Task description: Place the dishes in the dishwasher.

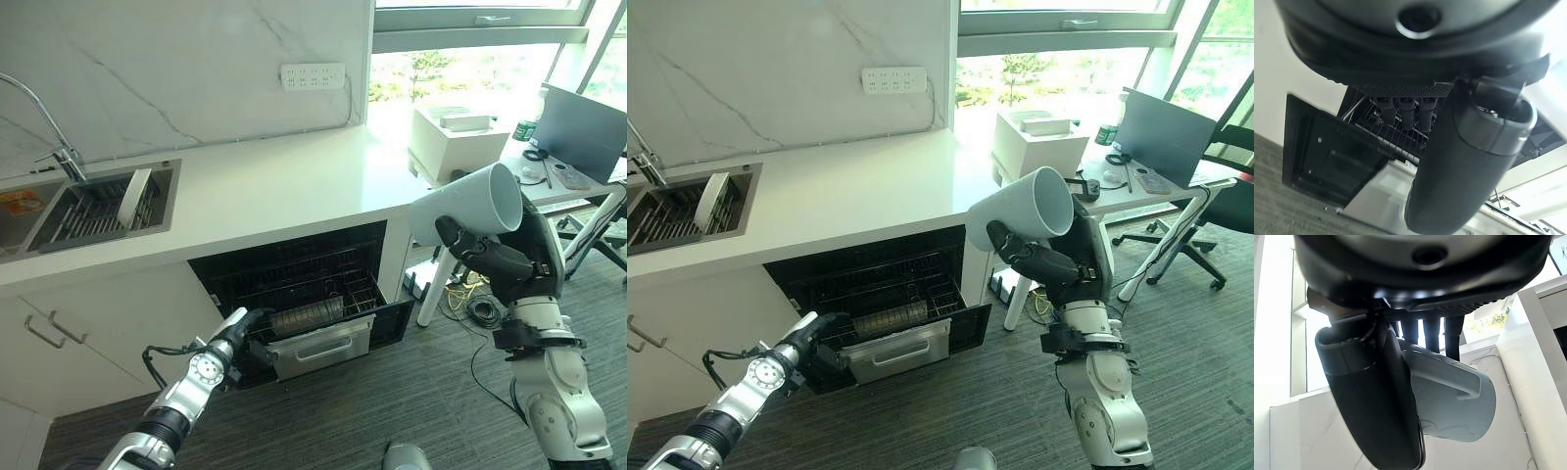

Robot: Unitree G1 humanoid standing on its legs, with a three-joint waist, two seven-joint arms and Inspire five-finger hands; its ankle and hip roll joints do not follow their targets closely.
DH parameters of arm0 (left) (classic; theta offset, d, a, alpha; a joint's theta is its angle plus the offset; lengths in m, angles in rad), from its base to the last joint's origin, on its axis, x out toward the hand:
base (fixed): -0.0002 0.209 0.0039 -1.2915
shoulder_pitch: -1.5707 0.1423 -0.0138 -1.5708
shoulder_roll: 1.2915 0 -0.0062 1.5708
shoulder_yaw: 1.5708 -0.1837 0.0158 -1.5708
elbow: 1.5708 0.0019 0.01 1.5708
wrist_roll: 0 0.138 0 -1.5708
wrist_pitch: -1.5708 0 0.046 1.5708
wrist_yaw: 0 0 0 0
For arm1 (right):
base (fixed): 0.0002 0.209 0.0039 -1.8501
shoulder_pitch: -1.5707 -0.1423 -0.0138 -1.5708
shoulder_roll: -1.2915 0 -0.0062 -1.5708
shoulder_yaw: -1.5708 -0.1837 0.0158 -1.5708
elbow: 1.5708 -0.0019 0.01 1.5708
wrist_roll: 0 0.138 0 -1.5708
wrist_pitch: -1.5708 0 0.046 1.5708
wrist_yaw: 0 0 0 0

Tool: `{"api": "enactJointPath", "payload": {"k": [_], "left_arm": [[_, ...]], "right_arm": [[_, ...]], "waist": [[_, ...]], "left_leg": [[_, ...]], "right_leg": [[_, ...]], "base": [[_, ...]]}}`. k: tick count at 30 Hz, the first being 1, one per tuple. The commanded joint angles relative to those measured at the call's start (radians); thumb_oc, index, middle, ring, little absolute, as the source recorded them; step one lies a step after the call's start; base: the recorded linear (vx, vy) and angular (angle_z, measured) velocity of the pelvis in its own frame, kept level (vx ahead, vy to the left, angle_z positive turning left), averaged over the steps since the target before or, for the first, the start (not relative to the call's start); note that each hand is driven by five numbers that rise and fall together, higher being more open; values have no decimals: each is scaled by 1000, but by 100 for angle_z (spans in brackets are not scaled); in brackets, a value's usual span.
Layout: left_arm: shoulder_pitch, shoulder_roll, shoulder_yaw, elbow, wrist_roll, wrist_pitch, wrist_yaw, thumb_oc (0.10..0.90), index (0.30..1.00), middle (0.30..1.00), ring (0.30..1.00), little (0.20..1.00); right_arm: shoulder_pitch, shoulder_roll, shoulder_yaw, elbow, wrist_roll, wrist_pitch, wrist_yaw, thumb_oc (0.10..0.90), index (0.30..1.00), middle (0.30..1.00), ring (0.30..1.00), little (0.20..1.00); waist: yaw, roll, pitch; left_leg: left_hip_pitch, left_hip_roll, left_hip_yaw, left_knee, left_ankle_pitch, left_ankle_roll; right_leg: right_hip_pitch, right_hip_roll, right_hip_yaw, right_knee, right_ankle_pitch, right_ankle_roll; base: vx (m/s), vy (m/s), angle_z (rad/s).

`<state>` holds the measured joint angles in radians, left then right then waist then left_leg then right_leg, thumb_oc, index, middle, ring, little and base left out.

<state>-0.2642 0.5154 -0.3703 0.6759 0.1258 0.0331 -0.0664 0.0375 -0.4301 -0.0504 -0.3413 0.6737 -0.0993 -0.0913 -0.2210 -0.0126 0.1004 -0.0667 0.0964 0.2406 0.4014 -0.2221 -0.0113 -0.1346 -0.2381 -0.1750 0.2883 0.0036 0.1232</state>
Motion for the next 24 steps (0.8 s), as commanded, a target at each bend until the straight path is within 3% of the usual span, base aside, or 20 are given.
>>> {"api": "enactJointPath", "payload": {"k": [1, 12, 16, 24], "left_arm": [[-136, 28, 34, 1, 23, -79, 46, 800, 900, 900, 900, 900], [-165, -26, 24, 224, -24, -36, -66, 800, 900, 900, 900, 900], [-163, -64, 18, 317, -83, 49, -236, 800, 900, 900, 900, 900], [-153, -100, -89, 420, 1, 159, -627, 800, 900, 900, 900, 900]], "right_arm": [[-141, -40, -39, -64, 35, -72, 44, 400, 300, 300, 300, 300], [-148, -52, -28, -76, 53, -36, 75, 400, 300, 300, 300, 300], [-163, -60, -16, -89, 61, -13, 68, 400, 300, 300, 300, 300], [-186, -65, 3, -96, 81, 29, 96, 400, 300, 300, 300, 300]], "waist": [[4, 26, -35], [-28, 31, -43], [-40, 31, -46], [-71, 60, -44]], "left_leg": [[152, 48, 47, -101, -123, -18], [163, 47, 77, -101, -128, -15], [166, 48, 87, -101, -130, -14], [185, 46, 99, -101, -164, -5]], "right_leg": [[-67, -3, 8, 12, -46, 79], [-78, 2, 28, 12, -32, 83], [-84, 4, 34, 12, -31, 83], [-70, 11, 49, 12, -54, 100]], "base": [[14, 1, -3], [15, 6, -7], [6, 1, -1], [50, 49, -8]]}}
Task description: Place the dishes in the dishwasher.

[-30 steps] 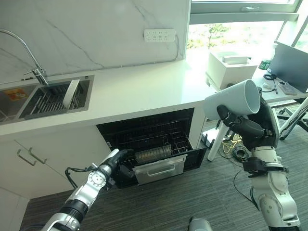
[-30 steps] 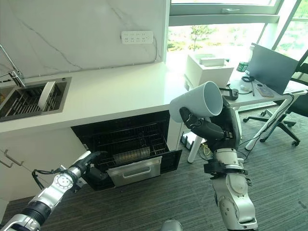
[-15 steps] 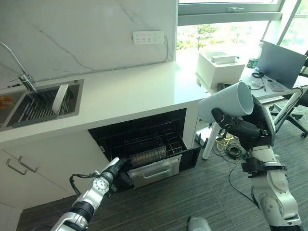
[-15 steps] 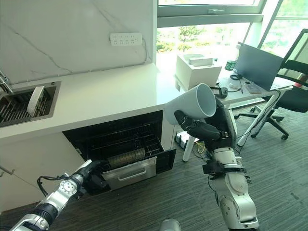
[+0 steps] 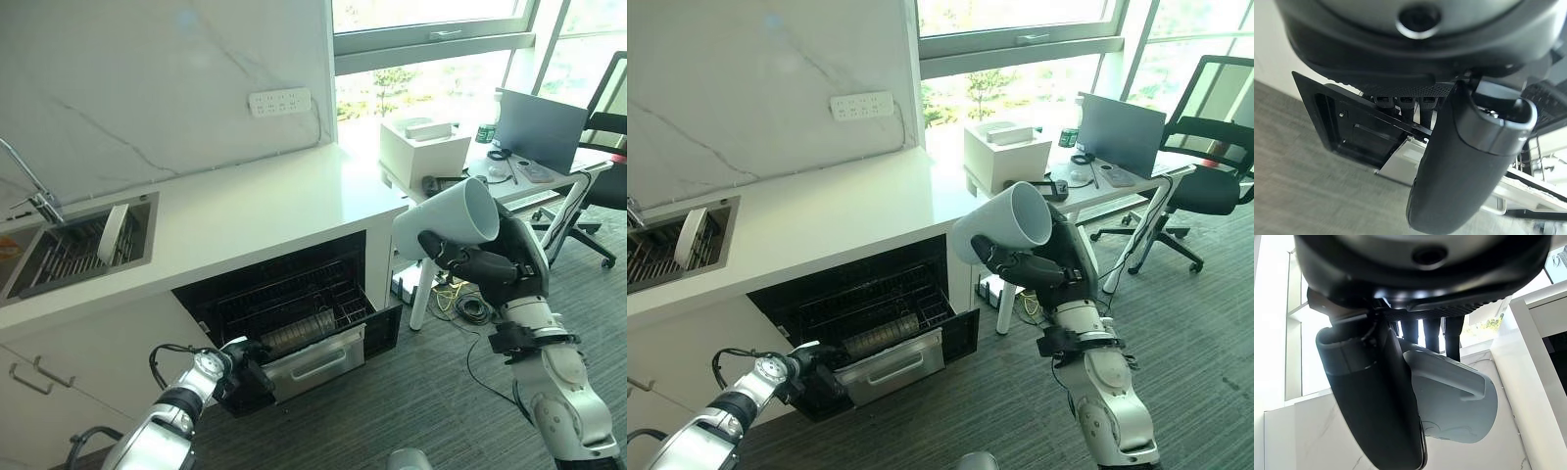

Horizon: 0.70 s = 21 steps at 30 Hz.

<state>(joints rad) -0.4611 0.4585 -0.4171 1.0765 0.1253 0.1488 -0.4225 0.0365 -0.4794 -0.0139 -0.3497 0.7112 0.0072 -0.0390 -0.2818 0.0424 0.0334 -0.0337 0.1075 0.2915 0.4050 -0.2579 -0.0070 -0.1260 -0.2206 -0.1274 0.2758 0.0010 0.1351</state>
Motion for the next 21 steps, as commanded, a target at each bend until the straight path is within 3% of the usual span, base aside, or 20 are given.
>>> {"api": "enactJointPath", "payload": {"k": [1, 7, 14, 17, 18, 21], "left_arm": [[44, -43, -54, 22, 3, 50, -304, 800, 900, 900, 900, 900], [66, -34, -106, -26, 69, 91, -494, 800, 900, 900, 900, 900], [76, -3, -158, -90, 142, 113, -645, 800, 900, 900, 900, 900], [74, 20, -146, -167, 93, 106, -590, 800, 900, 900, 900, 900], [73, 32, -137, -196, 72, 98, -547, 800, 900, 900, 900, 900], [62, 70, -85, -304, -45, 78, -383, 800, 900, 900, 900, 900]], "right_arm": [[-188, -16, -31, -89, 51, -70, 47, 400, 300, 300, 300, 300], [-217, -15, -27, -82, 69, -26, 47, 400, 300, 300, 300, 300], [-225, -18, -20, -89, 52, -14, 48, 400, 300, 300, 300, 300], [-214, -15, -22, -82, 38, -20, 65, 400, 300, 300, 300, 300], [-210, -17, -24, -82, 33, -24, 69, 400, 300, 300, 300, 300], [-200, -27, -28, -78, 1, -37, 66, 400, 300, 300, 300, 300]], "waist": [[-13, 7, 23], [-11, 27, 27], [-1, 20, 33], [12, 27, 33], [15, 20, 36], [35, 15, 40]], "left_leg": [[152, 34, 50, -105, -128, -9], [145, 28, 49, -105, -127, -8], [114, 33, 60, -105, -95, -13], [115, 30, 45, -105, -113, -13], [103, 32, 57, -105, -89, -13], [98, 31, 48, -105, -85, -16]], "right_leg": [[-79, -5, 3, 24, -55, 88], [-79, -7, 4, 24, -65, 83], [-87, -18, -17, 24, -50, 71], [-73, -20, -13, 24, -69, 85], [-83, -24, -24, 24, -49, 73], [-76, -30, -38, 24, -47, 72]], "base": [[28, 44, 0], [18, 60, 0], [-47, -14, 3], [22, 18, 1], [0, 0, 0], [-43, -29, 11]]}}
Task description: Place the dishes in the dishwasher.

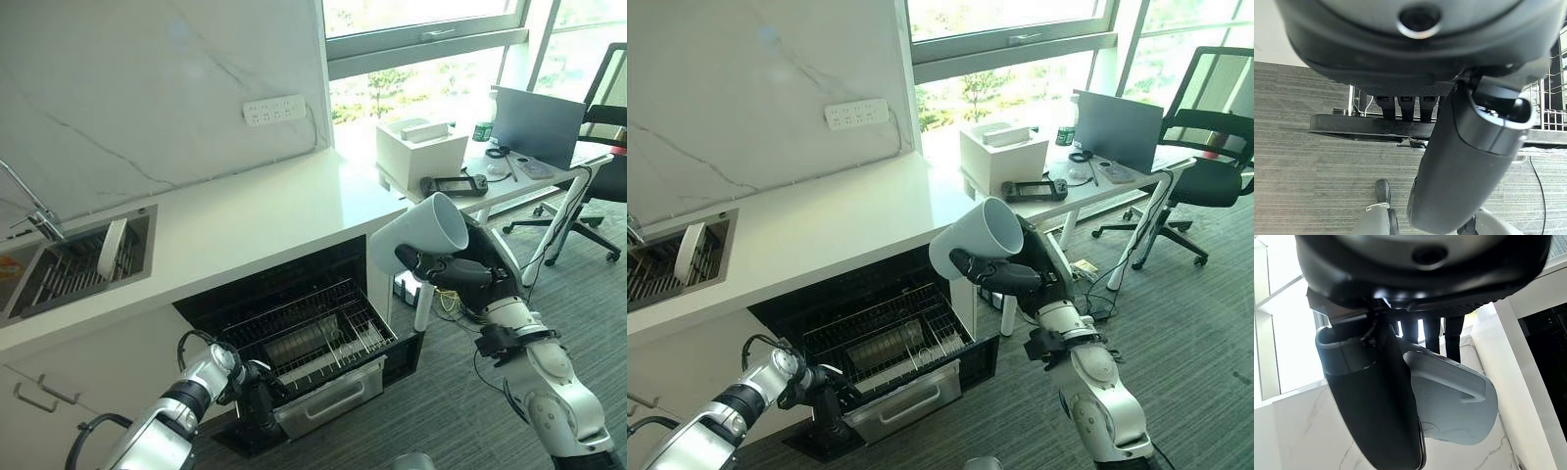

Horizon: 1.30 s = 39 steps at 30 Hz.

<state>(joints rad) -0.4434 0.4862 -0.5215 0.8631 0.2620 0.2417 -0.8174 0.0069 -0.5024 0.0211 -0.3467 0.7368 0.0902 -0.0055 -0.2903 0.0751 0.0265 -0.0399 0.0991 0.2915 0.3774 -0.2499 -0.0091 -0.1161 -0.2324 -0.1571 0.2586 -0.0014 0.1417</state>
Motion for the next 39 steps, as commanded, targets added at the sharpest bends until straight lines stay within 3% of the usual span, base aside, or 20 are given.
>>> {"api": "enactJointPath", "payload": {"k": [1, 5, 7, 9, 11, 14, 21, 27, 33, 36, 39], "left_arm": [[40, 55, 44, -137, -225, -20, 62, 800, 900, 900, 900, 900], [46, 129, 188, -411, -431, 24, 271, 800, 900, 900, 900, 900], [73, 145, 286, -513, -514, -1, 365, 800, 900, 900, 900, 900], [113, 132, 371, -596, -574, -61, 478, 800, 900, 900, 900, 900], [140, 110, 394, -643, -581, -170, 587, 800, 900, 900, 900, 900], [165, 89, 413, -733, -572, -269, 685, 800, 900, 900, 900, 900], [208, 51, 485, -848, -570, -355, 753, 800, 900, 900, 900, 900], [264, 67, 507, -943, -549, -385, 706, 800, 900, 900, 900, 900], [315, 59, 535, -990, -632, -350, 665, 800, 900, 900, 900, 900], [332, 70, 541, -1021, -678, -346, 658, 800, 900, 900, 900, 900], [262, 117, 493, -1043, -744, -401, 693, 800, 900, 900, 900, 900]], "right_arm": [[-166, -6, -67, -77, -38, -124, 31, 400, 300, 300, 300, 300], [-132, -24, -114, -55, -91, -112, 37, 400, 300, 300, 300, 300], [-117, -34, -142, -25, -137, -112, 34, 400, 300, 300, 300, 300], [-115, -49, -166, 20, -171, -104, 29, 400, 300, 300, 300, 300], [-133, -70, -167, 59, -201, -102, 11, 400, 300, 300, 300, 300], [-162, -110, -165, 83, -279, -82, -3, 400, 300, 300, 300, 300], [-155, -168, -183, 137, -377, -8, 43, 400, 300, 300, 300, 300], [-128, -203, -190, 226, -403, 97, 39, 400, 300, 300, 300, 300], [-102, -151, -167, 305, -429, 137, 10, 400, 300, 300, 300, 300], [-95, -131, -161, 335, -434, 147, -19, 400, 300, 300, 300, 300], [-172, -147, -127, 374, -422, 125, -105, 400, 300, 300, 300, 300]], "waist": [[51, -20, 50], [96, -36, 60], [120, -50, 64], [149, -69, 69], [171, -83, 75], [200, -105, 84], [230, -142, 86], [260, -170, 103], [272, -183, 121], [278, -186, 150], [292, -172, 224]], "left_leg": [[103, 39, 43, -77, -92, -13], [93, 38, 14, -77, -84, -18], [87, 36, -6, -77, -80, -20], [81, 36, -30, -77, -73, -25], [77, 36, -49, -77, -68, -29], [70, 37, -75, -77, -63, -37], [65, 42, -104, -77, -59, -45], [55, 52, -133, -77, -52, -49], [60, 50, -158, -77, -45, -42], [56, 53, -173, -77, -43, -41], [-16, 61, -191, -77, -41, -44]], "right_leg": [[-83, -21, -14, 41, -43, 65], [-72, -35, -43, 41, -38, 66], [-65, -43, -61, 41, -37, 67], [-55, -52, -86, 41, -38, 68], [-48, -58, -104, 41, -40, 67], [-40, -67, -130, 41, -38, 68], [-30, -72, -155, 41, -35, 76], [-31, -74, -184, 41, -15, 83], [-46, -83, -195, 41, 30, 86], [-69, -79, -196, 41, 44, 86], [-145, -73, -191, 41, 58, 87]], "base": [[-23, -24, 9], [-26, -39, 23], [-18, -65, 42], [-6, -74, 41], [2, -51, 35], [3, -57, 19], [27, -64, 20], [32, -120, 9], [120, -128, 5], [68, -184, 9], [-302, -142, 45]]}}
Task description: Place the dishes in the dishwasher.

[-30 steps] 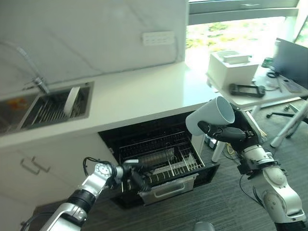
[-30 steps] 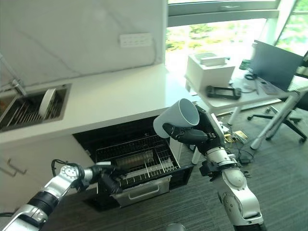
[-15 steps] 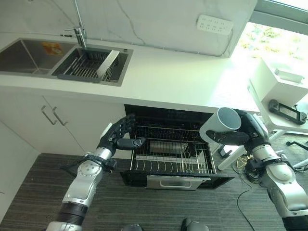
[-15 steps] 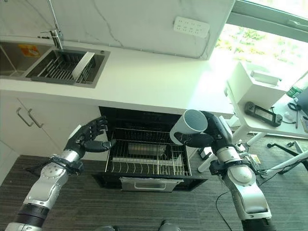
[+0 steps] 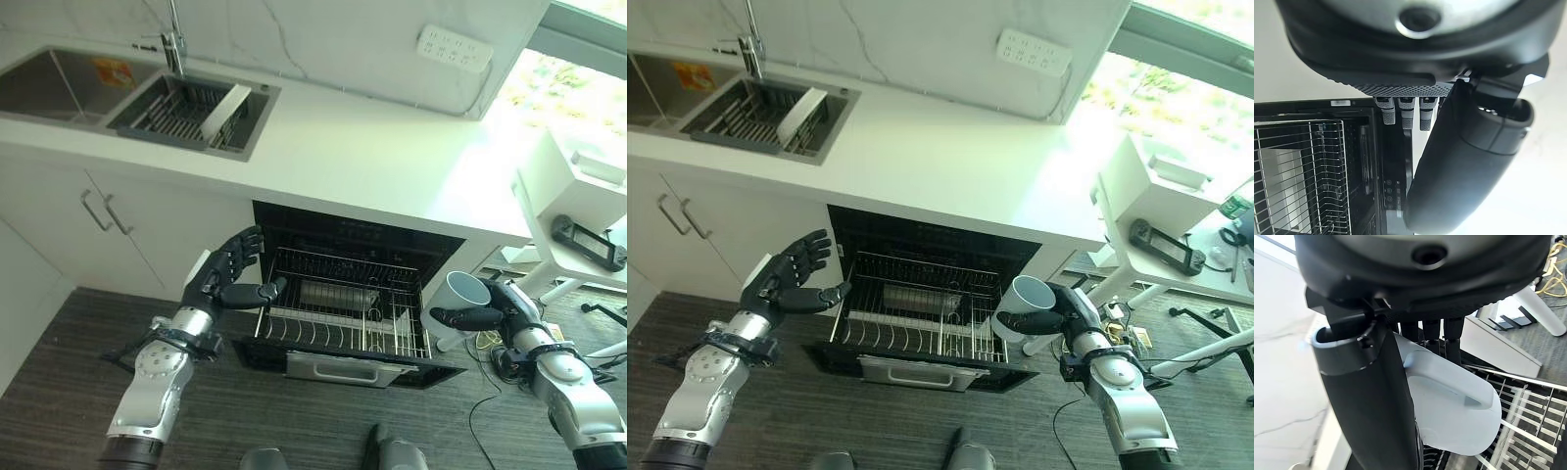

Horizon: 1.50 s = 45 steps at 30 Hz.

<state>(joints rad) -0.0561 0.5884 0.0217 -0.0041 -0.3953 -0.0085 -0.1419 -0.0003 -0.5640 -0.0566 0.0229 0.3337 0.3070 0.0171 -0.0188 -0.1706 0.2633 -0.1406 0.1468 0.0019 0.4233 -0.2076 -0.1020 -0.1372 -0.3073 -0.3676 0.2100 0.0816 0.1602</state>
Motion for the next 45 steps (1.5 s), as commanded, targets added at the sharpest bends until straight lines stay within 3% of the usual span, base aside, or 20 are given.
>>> {"api": "enactJointPath", "payload": {"k": [1, 3, 5, 11, 15, 23, 45], "left_arm": [[-160, 31, -70, -182, -102, -166, 39, 800, 900, 900, 900, 900], [-263, 74, -105, -188, -159, -183, 99, 800, 900, 900, 900, 900], [-332, 75, -140, -174, -182, -210, 128, 800, 900, 900, 900, 900], [-356, 76, -156, -174, -179, -255, 152, 800, 900, 900, 900, 900], [-359, 66, -155, -192, -206, -276, 160, 800, 900, 900, 900, 900], [-364, 45, -164, -213, -210, -318, 165, 800, 900, 900, 900, 900], [-433, 28, -194, -208, -236, -355, 174, 800, 900, 900, 900, 900]], "right_arm": [[-207, -97, -36, 12, -16, -95, -154, 400, 300, 300, 300, 300], [-371, -158, -10, 51, -21, -96, -205, 400, 300, 300, 300, 300], [-492, -214, 25, 113, -8, -120, -242, 400, 300, 300, 300, 300], [-610, -307, 52, 169, 20, -150, -256, 400, 300, 300, 300, 300], [-655, -343, 60, 168, 10, -135, -237, 400, 300, 300, 300, 300], [-664, -332, 87, 149, -12, -101, -197, 400, 300, 300, 300, 300], [-826, -272, 240, 257, -20, -44, -117, 400, 300, 300, 300, 300]], "waist": [[22, 83, 16], [20, 113, 95], [23, 137, 135], [19, 163, 145], [13, 172, 134], [11, 175, 130], [35, 196, 149]], "left_leg": [[53, 10, 95, -123, -80, 49], [-45, -1, 94, -123, -59, 52], [-102, -4, 102, -123, -52, 54], [-150, -15, 114, -123, -42, 52], [-155, -21, 116, -123, -44, 48], [-147, -30, 107, -123, -55, 52], [-165, -46, 94, -123, -53, 58]], "right_leg": [[-150, 1, 24, 90, -24, 69], [-220, 0, 47, 90, -29, 59], [-250, 1, 65, 90, -50, 59], [-290, 11, 88, 90, -78, 57], [-310, 14, 103, 90, -85, 55], [-328, 17, 109, 90, -81, 52], [-343, 20, 99, 90, -96, 39]], "base": [[-490, -37, 37], [-621, 139, -20], [-438, 153, -15], [-114, 96, -13], [-14, 102, -13], [11, 40, -4], [-3, 4, 0]]}}
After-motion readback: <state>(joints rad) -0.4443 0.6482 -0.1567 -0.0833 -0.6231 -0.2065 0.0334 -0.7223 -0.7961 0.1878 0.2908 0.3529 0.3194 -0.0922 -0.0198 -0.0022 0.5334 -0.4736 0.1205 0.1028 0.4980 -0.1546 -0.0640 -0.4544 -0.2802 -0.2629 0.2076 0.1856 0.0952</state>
